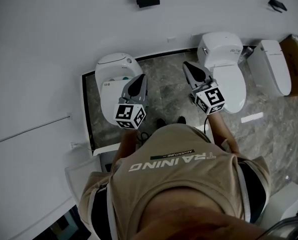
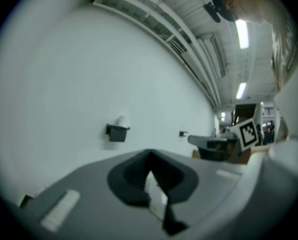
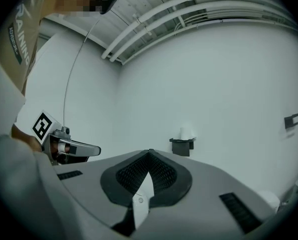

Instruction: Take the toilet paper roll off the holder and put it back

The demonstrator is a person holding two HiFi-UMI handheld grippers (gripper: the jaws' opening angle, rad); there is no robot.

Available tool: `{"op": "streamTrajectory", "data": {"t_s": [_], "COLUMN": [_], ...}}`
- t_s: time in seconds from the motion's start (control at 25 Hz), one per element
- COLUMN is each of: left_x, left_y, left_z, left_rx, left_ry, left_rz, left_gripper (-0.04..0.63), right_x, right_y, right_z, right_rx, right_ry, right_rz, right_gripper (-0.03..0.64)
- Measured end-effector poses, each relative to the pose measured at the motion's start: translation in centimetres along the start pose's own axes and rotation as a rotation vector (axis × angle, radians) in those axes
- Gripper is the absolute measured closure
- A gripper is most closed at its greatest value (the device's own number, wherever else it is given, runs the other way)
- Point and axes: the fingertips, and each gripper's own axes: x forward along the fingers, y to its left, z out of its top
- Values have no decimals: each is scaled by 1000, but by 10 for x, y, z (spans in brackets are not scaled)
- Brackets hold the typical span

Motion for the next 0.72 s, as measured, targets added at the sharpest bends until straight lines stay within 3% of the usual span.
{"op": "streamTrajectory", "data": {"t_s": [0.72], "left_x": [-6], "left_y": [-10], "left_z": [2], "left_rx": [30], "left_ry": [8], "left_rz": [-38], "left_gripper": [595], "right_x": [-18], "right_y": [4], "right_z": [6], "right_rx": [-20], "right_ry": [2], "right_rz": [-42], "right_gripper": [604]}}
